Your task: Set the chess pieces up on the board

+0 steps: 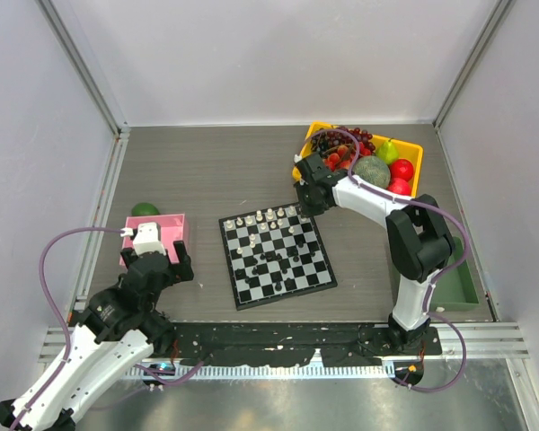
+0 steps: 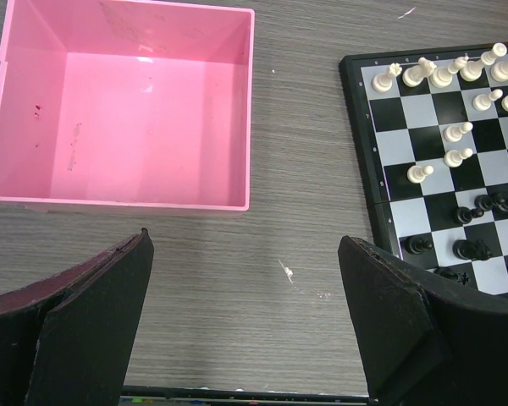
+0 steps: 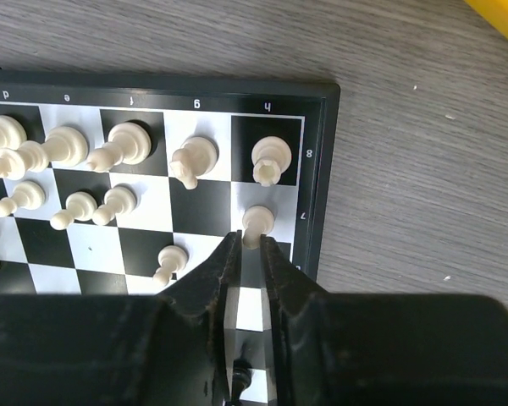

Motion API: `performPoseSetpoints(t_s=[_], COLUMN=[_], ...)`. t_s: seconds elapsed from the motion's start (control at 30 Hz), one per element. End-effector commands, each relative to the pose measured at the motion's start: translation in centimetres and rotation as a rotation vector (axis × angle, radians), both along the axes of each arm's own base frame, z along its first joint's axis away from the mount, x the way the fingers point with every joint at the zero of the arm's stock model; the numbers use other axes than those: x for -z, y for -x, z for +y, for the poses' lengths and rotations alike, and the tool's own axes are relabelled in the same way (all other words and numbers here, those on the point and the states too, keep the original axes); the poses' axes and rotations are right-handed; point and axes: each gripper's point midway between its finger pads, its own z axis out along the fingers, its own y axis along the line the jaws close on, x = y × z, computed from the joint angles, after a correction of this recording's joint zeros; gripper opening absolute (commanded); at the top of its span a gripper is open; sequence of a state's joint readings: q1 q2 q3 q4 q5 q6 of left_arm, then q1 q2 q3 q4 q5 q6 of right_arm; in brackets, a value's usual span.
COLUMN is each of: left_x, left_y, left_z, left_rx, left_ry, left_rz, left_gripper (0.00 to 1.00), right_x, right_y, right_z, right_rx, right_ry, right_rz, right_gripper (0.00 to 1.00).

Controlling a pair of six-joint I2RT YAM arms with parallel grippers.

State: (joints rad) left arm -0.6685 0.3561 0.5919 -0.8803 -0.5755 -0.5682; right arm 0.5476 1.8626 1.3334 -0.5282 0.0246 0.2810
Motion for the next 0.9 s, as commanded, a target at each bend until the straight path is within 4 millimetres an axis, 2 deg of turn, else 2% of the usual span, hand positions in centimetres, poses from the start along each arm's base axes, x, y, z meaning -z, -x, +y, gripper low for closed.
performPoseSetpoints(t_s=[0.0,0.17,0.33,0.43,0.53,0.67,0.87], left_x=[-0.7,-0.8,-0.8,-0.8,-0.7,-0.7,-0.7], left_y=[-0.6,-0.6,-0.6,-0.6,-0.6,-0.6,-0.6], left_z=[-0.1,-0.1,-0.1,-0.1,-0.1,-0.2,-0.2], left_rx=[-0.022,-0.021,-0.018,-0.018,-0.016,-0.015,-0.014], left_ry=[0.015,0.018,0.021,0.021,0.018,0.022,0.018], left_rz=[-0.033,-0.035,-0.038,-0.037,-0.035,-0.037,-0.033], left_gripper=[0.99,0.99,0.99,0.99,0.99,0.99,0.99], right_x=[-1.6,-3.8,-5.9,-6.4,-6.0,-4.4,-2.8], right_y=[-1.0,-1.2,-0.8,-0.2,1.1,1.8,2.2], right_z=[0.3,0.5,0.8,1.6,3.6,4.8,4.9], right_rx=[-0.009,-0.017,-0.024,-0.032,-0.075,-0.094,-0.098], right_ry=[-0.015,-0.044,-0.078,-0.099,-0.156,-0.141,-0.098], right_rz=[-0.054,-0.099,-0.132,-0.144,-0.11,-0.07,-0.036], right_gripper=[0.25,0.34,0.36,0.38,0.38,0.38,0.38])
